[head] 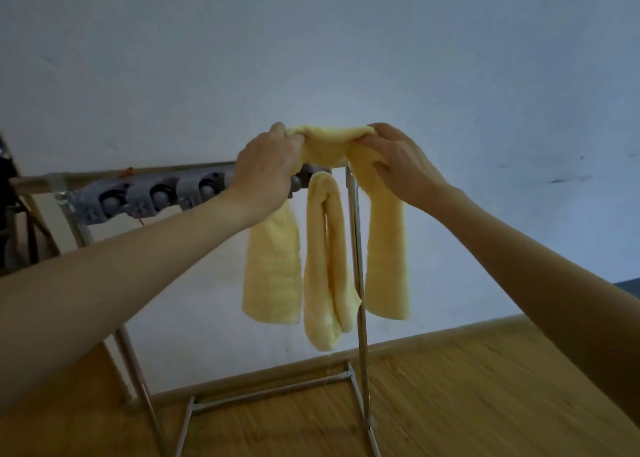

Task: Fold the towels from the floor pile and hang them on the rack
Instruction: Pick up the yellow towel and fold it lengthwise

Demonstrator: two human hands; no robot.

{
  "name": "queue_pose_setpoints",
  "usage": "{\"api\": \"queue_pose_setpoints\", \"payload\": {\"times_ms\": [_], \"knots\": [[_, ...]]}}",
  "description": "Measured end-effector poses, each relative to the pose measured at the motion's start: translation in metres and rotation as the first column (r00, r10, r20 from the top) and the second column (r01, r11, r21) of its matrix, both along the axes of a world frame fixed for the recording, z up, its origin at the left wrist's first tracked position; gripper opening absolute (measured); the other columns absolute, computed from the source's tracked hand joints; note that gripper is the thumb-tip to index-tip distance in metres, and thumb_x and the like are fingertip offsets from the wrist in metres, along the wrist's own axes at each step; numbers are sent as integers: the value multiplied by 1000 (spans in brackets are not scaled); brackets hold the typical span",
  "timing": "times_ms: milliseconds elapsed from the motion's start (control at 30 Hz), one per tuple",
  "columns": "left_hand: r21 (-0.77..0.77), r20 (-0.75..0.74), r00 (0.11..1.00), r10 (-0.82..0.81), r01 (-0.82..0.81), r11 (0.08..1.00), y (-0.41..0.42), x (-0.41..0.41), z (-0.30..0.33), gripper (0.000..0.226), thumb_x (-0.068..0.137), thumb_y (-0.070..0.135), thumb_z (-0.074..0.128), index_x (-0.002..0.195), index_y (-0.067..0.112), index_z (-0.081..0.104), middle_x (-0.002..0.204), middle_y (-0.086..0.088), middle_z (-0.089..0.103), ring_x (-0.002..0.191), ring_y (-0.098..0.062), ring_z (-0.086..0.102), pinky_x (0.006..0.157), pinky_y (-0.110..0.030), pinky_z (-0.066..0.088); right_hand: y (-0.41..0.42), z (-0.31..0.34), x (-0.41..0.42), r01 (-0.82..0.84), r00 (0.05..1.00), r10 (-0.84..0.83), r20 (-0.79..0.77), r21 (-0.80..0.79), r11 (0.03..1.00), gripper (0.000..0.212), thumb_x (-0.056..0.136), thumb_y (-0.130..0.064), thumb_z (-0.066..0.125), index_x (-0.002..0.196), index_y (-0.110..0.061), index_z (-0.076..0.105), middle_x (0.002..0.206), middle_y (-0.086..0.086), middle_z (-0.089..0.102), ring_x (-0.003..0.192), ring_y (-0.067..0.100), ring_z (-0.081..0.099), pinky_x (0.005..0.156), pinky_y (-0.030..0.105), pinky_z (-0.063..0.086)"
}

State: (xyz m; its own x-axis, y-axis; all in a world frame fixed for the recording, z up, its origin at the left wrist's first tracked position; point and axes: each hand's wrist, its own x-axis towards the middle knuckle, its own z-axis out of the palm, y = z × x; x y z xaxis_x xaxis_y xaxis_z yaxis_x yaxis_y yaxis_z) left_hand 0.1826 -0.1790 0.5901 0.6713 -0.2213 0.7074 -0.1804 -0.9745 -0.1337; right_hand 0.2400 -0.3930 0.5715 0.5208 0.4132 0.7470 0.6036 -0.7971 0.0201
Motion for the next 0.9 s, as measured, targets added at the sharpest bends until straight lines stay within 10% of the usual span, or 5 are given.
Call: {"api": "queue_pose_setpoints", "payload": {"times_ms": [133,267,667,900], "knots": [[25,92,996,0,-3,1000,-8,20,-18,27,80,-6,60,102,7,51,97,-13,47,71,-21,35,55,-33,27,9,-17,8,0,997,-4,81,55,998,49,87,-18,28,126,-7,54,132,13,51,114,34,51,96,40,44],[61,195,980,-46,34,998,-12,31,-45,29,72,-17,58,93,3,56,87,-15,52,64,-28,49,47,-31,29,15,-41,29,-30,994,17,108,120,992,37,89,1,45,122,-8,56,129,12,53,106,34,53,92,40,46],[-145,115,966,-230,245,959,-5,43,-142,44,92,15,39,134,8,47,96,-15,53,75,-26,53,57,-29,44,15,-139,41,-138,980,122,158,93,986,34,96,-4,42,128,-5,55,136,13,51,102,33,55,89,38,47],[-296,80,930,-358,365,883,4,35,-187,60,99,25,44,147,32,10,112,-11,51,87,-14,50,67,-20,41,23,-172,25,-126,992,127,21,374,919,70,93,-8,51,144,-38,13,140,2,37,97,22,59,67,33,51]]}}
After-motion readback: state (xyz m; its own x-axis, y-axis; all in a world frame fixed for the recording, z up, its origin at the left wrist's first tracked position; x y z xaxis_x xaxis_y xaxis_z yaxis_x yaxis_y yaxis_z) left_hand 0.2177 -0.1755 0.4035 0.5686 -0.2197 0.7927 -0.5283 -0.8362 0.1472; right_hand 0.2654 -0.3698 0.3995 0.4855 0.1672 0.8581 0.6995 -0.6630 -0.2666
